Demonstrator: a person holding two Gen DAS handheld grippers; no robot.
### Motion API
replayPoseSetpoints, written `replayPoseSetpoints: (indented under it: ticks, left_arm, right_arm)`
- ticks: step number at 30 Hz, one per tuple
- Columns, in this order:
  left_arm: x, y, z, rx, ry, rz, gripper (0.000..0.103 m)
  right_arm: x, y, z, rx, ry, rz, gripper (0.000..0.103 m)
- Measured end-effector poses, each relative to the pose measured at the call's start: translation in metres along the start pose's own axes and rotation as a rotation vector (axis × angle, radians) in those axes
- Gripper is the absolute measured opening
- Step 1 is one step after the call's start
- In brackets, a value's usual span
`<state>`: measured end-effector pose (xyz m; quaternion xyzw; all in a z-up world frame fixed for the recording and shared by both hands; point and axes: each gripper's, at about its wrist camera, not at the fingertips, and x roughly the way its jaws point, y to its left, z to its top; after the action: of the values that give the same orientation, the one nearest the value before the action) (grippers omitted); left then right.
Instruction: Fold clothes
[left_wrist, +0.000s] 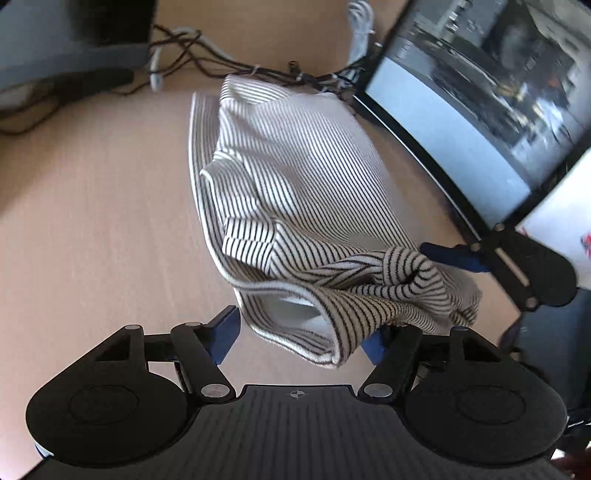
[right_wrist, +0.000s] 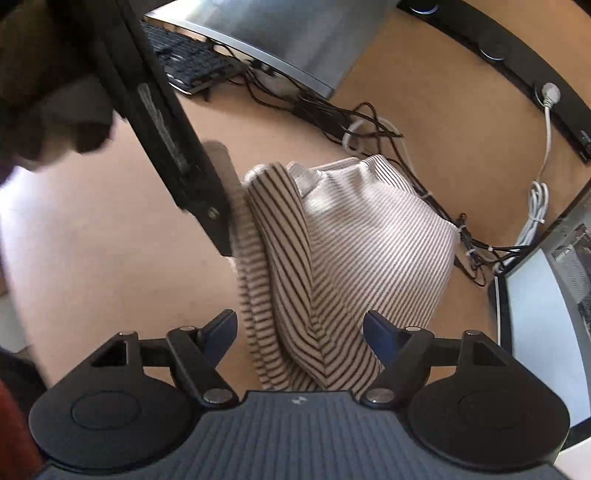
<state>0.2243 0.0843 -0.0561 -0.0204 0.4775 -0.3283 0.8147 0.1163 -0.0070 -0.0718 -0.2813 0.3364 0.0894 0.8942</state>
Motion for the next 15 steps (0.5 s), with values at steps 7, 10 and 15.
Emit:
replayPoseSetpoints:
  ticks: [7,10,15]
  left_arm:
    - [-0.011,-0.003,0.009,-0.001,-0.050,-0.013,0.071]
    - [-0.034,0.002,0.006,0.022,-0.086,-0.065,0.078]
    - [-0.080,0.032,0.007,0.001,-0.184,-0.121,0.082]
  right_arm:
    - [0.016,-0.023,0.024,-0.040,0.048,0.060,0.031]
    - [0.009,-0.037,0.033,-0.021,0.077,0.104,0.028]
    - [0.002,-0.034,0.030,-0.033,0.148,0.164,0.026]
